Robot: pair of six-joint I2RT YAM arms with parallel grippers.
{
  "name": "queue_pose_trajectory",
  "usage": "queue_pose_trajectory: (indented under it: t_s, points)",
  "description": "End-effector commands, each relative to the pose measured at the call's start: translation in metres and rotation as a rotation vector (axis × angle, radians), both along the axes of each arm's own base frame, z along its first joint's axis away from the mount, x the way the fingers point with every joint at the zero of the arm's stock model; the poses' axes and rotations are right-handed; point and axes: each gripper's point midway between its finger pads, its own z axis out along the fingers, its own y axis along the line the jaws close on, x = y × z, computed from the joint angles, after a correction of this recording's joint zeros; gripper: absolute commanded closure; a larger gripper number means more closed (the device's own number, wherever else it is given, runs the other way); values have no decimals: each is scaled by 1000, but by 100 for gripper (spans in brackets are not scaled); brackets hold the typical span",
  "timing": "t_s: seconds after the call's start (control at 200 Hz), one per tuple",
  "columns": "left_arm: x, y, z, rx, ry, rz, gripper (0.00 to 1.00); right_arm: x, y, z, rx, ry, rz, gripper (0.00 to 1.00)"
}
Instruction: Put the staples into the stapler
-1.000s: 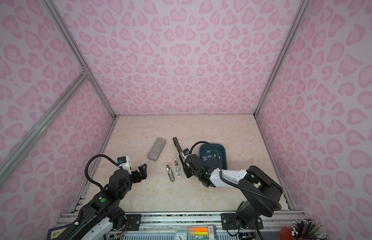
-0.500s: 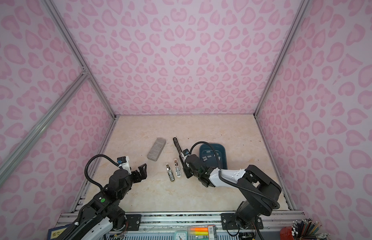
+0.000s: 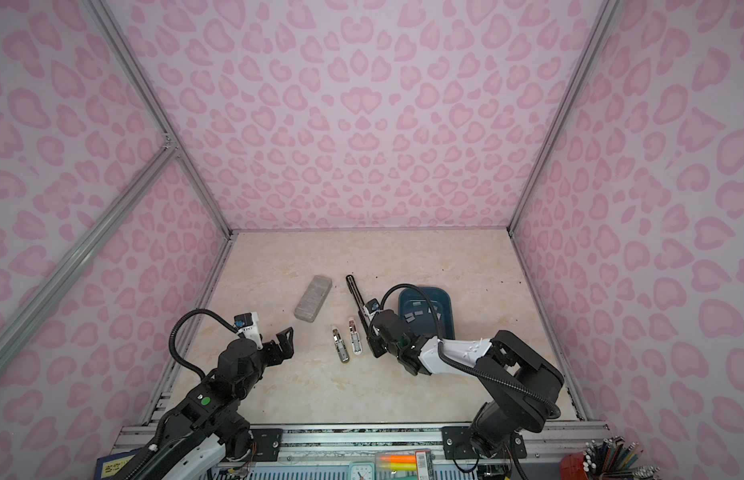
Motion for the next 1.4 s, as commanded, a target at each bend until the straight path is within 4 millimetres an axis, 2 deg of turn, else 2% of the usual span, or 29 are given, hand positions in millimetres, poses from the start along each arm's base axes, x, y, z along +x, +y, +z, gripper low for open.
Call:
queue_pose_trajectory:
  t_s: [0.0, 0.25, 0.635, 1.065, 1.255, 1.395]
  points:
    - [2, 0, 3, -12, -15, 7, 2, -3, 1, -3, 14, 12, -2, 100]
    - [2, -1, 4, -14, -19, 5, 2, -11, -6, -11, 11, 38, -13, 100]
    - [2, -1, 4, -15, -20, 3, 2, -14, -5, -8, 19, 33, -17, 100]
    - [1, -1, 4, -17, -22, 2, 1, -22, -6, -14, 20, 56, -24, 100]
    - [1, -1, 5, -19, -24, 2, 2, -22, -3, -18, 16, 62, -22, 98]
    - [1, -1, 5, -19, -25, 2, 1, -21, -1, -19, 18, 67, -24, 93]
